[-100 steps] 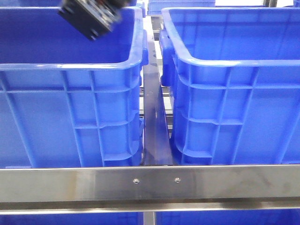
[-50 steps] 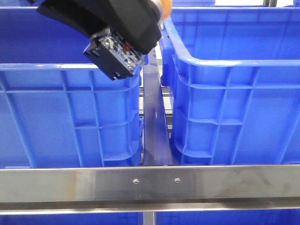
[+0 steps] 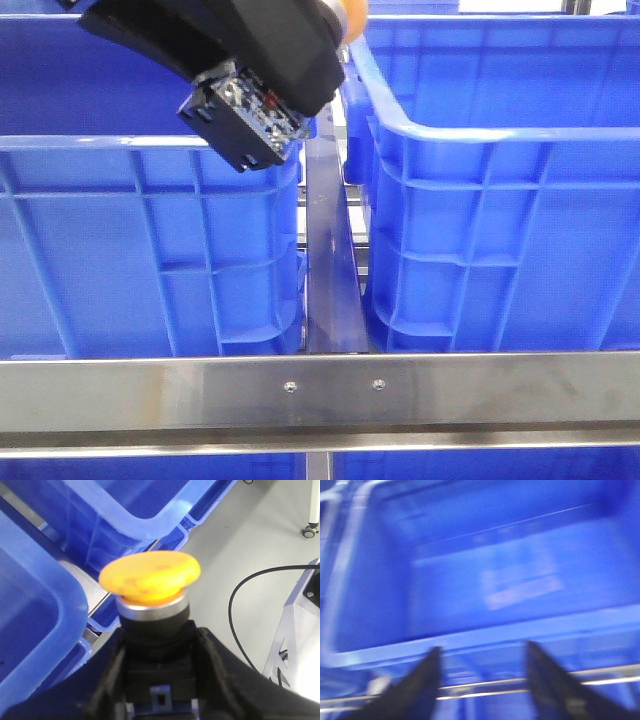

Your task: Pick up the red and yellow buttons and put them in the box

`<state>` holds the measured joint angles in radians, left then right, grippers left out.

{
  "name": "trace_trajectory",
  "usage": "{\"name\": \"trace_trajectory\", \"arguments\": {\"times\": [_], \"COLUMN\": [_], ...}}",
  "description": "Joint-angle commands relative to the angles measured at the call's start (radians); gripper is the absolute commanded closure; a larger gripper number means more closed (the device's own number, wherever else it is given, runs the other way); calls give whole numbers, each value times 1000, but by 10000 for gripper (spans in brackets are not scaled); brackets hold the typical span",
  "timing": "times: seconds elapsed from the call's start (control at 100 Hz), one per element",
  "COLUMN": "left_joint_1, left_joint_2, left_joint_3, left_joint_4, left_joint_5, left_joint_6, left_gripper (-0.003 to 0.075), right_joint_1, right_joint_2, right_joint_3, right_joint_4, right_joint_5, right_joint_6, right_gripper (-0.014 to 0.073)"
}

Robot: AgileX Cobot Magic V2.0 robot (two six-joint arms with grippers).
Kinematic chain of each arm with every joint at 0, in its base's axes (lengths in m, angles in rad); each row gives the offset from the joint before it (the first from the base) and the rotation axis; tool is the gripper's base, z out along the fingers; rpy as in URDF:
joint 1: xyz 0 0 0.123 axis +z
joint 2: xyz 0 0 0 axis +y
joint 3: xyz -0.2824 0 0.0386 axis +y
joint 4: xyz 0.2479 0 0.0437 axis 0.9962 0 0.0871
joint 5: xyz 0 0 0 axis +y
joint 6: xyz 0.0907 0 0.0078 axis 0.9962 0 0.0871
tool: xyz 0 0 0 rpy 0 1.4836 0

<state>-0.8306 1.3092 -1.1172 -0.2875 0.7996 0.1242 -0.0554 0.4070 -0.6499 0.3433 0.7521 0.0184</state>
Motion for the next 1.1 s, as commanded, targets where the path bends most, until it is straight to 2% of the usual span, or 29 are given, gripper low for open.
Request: {"name": "trace_trajectory", "arguments": {"times": [0.0, 0.21, 0.38, 0.62, 0.84, 1.09], "left_joint_1": [-6, -6, -6, -6, -6, -6], "left_joint_2": [-26, -26, -26, -26, -26, -26], "left_joint_3": [-29, -29, -29, -29, -29, -29], "left_joint_4": [-30, -30, -30, -30, -30, -30], "left_joint_5": [-46, -46, -46, -39, -39, -39], "left_joint_6": [-1, -1, -1, -1, -1, -1], "left_gripper": [658, 658, 658, 658, 658, 658], "right_joint_1": [2, 2, 6, 73, 187, 337], "right_joint_2": [54, 137, 206, 368, 525, 676], "right_joint_3": [-61, -77, -77, -77, -93, -197], "right_joint_4": [194, 638, 871, 926, 928, 930], "right_joint_5": [-50, 14, 82, 166, 152, 105], "right_joint_6": [-100, -318, -434, -450, -481, -517], "right_gripper": [-25, 27, 27, 27, 27, 27]}}
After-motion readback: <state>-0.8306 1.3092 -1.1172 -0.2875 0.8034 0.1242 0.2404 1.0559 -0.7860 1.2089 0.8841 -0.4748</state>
